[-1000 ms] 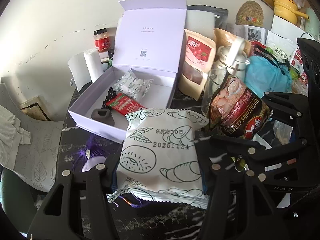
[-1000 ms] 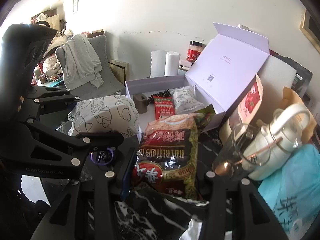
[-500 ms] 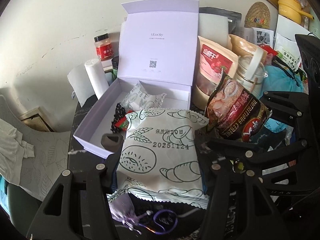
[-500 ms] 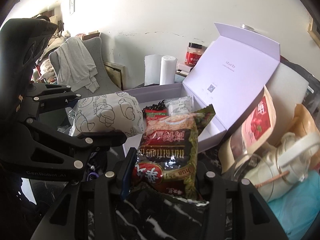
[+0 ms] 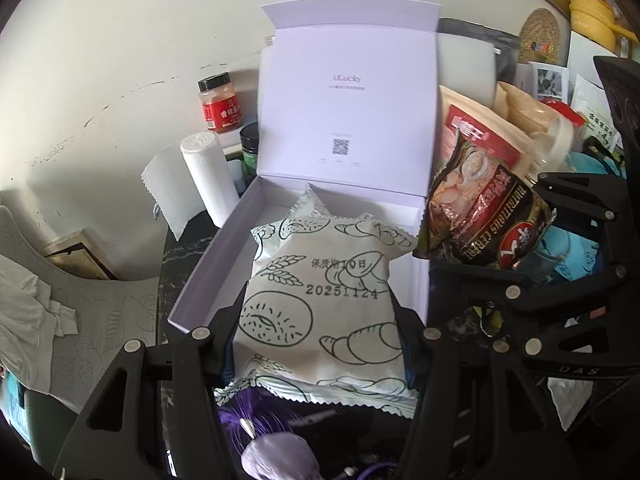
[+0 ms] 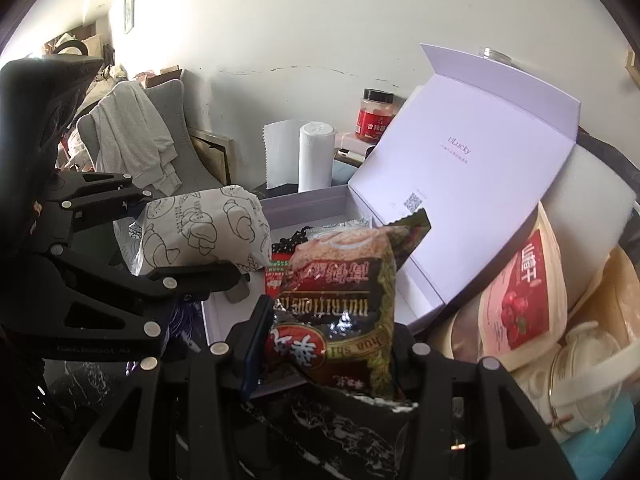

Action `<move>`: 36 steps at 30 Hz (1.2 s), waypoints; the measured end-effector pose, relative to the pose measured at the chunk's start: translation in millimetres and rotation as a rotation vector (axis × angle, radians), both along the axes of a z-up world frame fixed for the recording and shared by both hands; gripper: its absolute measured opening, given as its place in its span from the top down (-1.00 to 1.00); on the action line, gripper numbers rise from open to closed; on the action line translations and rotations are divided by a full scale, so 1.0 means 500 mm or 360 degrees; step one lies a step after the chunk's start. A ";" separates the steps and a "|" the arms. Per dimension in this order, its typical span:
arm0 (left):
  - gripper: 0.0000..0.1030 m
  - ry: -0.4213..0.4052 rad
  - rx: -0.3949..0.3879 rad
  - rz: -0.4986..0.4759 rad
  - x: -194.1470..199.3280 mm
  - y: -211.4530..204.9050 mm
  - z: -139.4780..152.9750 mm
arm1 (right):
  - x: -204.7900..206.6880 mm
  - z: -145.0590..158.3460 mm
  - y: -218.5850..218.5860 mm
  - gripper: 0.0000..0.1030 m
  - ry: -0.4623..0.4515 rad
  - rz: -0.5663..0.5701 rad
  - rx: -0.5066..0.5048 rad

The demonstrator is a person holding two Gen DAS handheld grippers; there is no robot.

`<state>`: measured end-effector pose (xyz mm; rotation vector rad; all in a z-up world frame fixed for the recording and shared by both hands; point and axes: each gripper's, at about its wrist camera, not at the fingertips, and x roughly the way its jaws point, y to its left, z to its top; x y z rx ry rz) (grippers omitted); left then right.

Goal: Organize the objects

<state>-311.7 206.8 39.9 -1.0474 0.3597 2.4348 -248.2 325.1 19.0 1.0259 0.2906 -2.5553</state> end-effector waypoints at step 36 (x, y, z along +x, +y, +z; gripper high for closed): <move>-0.08 -0.0181 -0.0150 -0.0020 -0.287 0.038 -0.164 | -0.278 -0.092 -0.031 0.08 -0.0199 -0.0188 0.0006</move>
